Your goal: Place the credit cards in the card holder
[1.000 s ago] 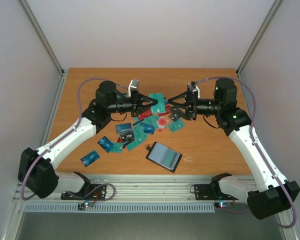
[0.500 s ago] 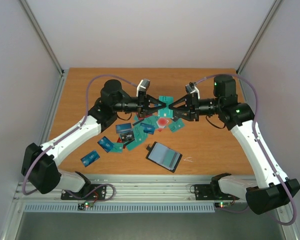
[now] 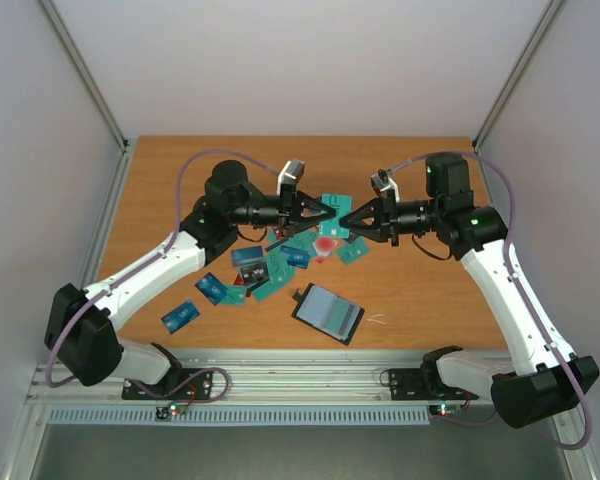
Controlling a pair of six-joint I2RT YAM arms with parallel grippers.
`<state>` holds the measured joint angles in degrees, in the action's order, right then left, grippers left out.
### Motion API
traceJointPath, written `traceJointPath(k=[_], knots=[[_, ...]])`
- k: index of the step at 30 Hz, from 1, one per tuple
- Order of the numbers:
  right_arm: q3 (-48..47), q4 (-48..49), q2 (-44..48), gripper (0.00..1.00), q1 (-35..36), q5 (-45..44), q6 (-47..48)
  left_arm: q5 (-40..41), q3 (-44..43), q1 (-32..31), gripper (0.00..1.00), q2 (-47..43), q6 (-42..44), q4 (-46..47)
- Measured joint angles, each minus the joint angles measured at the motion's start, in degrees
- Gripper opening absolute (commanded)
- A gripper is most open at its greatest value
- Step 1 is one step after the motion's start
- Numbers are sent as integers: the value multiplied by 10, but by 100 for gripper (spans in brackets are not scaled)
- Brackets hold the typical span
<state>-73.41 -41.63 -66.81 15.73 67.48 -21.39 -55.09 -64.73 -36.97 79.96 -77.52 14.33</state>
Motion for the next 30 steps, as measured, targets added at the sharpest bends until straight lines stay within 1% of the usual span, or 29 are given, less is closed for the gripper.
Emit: traceJointPath(k=[2,4,5,7,8,9,10,12,18,21,25,28,30], knots=[[5,1,1,1,0,0,0,0,1,-1,3,2,1,0],[14,3,6,1,-2,-5,0,-2,3,-1,13,7,1,3],[22,4,10,1,-3,-7,0,-3,7,-2,19,10,2,4],[42,5,22,1,-2,-18,1,-5,16,-5,37,17,9,5],[52,4,28,1,-2,-23,0,-5,20,-7,44,22,12,4],[66,2,37,1,-2,-32,1,-4,24,-7,48,26,18,-2],[80,-3,46,1,-2,-41,2,-2,27,-7,50,28,28,-14],[107,-21,66,1,-2,-65,7,7,28,-7,50,30,66,-60],[162,-83,122,1,-2,-148,20,87,8,-13,46,36,248,-302],[191,-109,143,1,2,-198,21,130,-5,-26,44,50,336,-392],[238,-128,165,1,11,-256,16,156,-6,-55,39,79,410,-452],[279,-128,184,1,25,-293,3,169,-4,-73,32,101,442,-468],[306,-119,195,1,48,-318,-10,178,-3,-82,28,113,461,-477]])
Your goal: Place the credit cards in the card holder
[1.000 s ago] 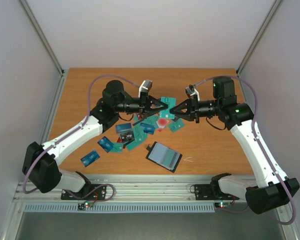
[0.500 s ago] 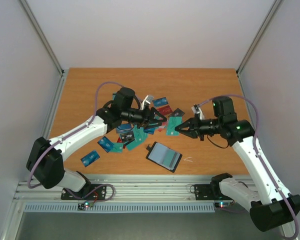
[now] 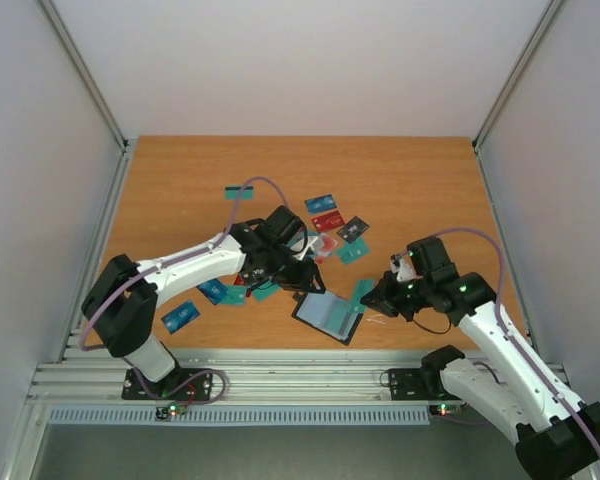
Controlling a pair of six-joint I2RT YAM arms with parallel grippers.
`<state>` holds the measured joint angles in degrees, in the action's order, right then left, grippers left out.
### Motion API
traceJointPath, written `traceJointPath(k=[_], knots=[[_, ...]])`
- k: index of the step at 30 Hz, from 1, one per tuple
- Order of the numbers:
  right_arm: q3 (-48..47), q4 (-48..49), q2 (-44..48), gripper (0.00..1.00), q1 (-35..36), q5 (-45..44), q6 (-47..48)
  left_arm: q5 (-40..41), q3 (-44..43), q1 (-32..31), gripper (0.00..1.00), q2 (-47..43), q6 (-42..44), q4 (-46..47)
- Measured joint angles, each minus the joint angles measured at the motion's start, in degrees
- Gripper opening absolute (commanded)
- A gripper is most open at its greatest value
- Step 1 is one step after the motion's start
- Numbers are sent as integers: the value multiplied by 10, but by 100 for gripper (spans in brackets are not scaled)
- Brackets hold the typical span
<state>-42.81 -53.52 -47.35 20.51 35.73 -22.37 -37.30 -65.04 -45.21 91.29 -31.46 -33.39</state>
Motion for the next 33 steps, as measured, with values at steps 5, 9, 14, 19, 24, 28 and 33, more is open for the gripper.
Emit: traceJointPath(k=[5,9,14,19,24,28,33], knots=[[63,54,8,1,83,-68,-33,27,0,-13,23,40,46,-15],[99,96,10,1,116,-111,-53,46,0,-14,21,69,72,-27],[143,170,13,1,126,-131,-72,82,-1,-14,17,100,95,-40],[170,228,1,1,142,-137,-86,110,-3,-14,17,120,104,-41],[197,283,-22,1,155,-139,-102,123,-9,-14,16,131,109,-41],[216,330,-51,1,159,-138,-113,143,-12,-14,14,131,111,-41],[232,377,-80,1,166,-134,-124,172,-12,-14,14,132,121,-41]])
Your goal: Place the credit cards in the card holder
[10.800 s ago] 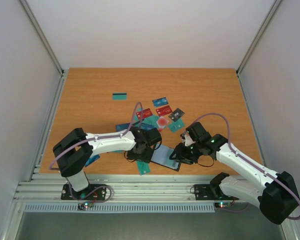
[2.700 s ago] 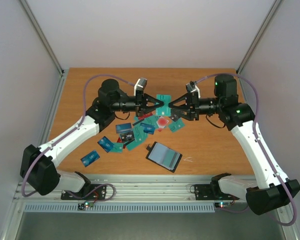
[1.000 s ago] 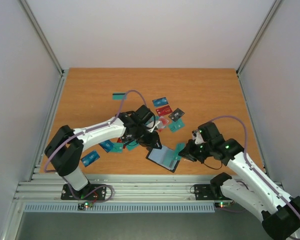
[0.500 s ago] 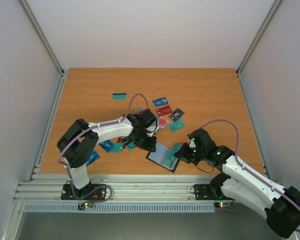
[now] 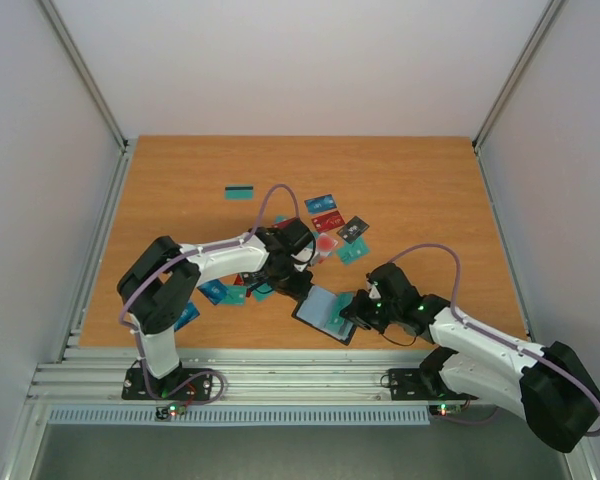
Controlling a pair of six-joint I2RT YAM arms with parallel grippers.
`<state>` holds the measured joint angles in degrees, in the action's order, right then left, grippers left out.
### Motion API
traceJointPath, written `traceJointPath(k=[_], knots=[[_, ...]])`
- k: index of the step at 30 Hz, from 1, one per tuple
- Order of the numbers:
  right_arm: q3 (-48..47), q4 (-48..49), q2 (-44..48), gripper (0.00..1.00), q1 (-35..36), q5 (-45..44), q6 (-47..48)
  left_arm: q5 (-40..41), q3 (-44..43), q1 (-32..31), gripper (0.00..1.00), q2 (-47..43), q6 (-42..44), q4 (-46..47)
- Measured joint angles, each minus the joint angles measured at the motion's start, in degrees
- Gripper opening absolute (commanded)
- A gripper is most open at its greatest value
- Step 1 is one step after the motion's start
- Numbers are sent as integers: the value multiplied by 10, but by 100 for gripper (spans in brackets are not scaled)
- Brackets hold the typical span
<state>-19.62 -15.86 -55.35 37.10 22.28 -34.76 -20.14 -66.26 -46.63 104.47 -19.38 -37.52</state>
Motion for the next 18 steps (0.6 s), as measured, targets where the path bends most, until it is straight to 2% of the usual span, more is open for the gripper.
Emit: traceJointPath(k=[18], knots=[[12,125,-84,1,5,33,-19,17,16,0,12,14,6,2]])
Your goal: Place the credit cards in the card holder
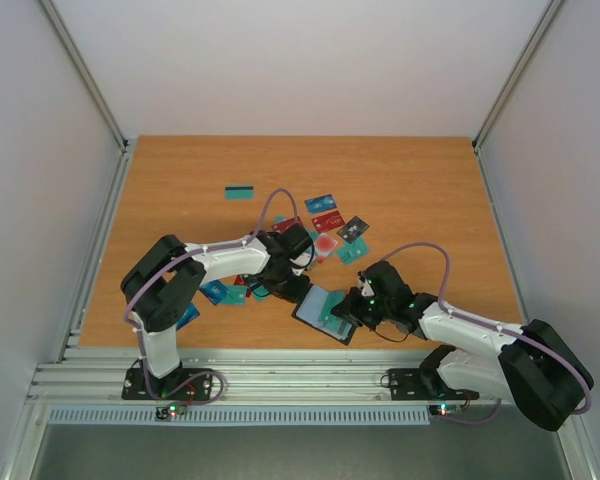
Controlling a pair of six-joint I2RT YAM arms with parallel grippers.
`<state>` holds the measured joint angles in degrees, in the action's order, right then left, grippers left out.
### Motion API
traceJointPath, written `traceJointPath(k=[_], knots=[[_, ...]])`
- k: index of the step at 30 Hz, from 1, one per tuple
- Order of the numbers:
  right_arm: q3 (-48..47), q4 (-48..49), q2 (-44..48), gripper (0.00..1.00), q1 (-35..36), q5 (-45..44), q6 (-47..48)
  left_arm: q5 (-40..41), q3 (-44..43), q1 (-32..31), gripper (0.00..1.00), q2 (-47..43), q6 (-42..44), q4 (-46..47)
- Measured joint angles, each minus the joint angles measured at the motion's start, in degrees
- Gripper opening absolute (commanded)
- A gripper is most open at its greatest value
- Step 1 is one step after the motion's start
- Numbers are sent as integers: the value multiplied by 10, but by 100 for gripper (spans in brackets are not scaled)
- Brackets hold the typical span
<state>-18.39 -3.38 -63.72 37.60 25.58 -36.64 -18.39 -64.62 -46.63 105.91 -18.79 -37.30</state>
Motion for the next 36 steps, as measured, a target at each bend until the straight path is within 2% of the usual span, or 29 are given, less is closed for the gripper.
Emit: traceJointPath(k=[4,12,15,17,22,28,36], knots=[[0,30,-27,1,0,8,-2,1,3,0,13,-3,0,0],[0,74,-59,1,0,21,-3,37,11,0,26,-36,-1,-8],[0,73,-58,1,0,22,-1,34,17,0,34,-65,3,-5],[-1,66,-51,1,0,22,2,23,22,0,34,-81,7,1],[-17,24,-23,1,0,18,16,-24,29,0,32,-88,14,26],[-29,-35,26,1,0,3,30,-80,29,0,24,-70,17,64],[-23,-87,83,1,0,-21,32,-84,26,0,15,-10,16,67]])
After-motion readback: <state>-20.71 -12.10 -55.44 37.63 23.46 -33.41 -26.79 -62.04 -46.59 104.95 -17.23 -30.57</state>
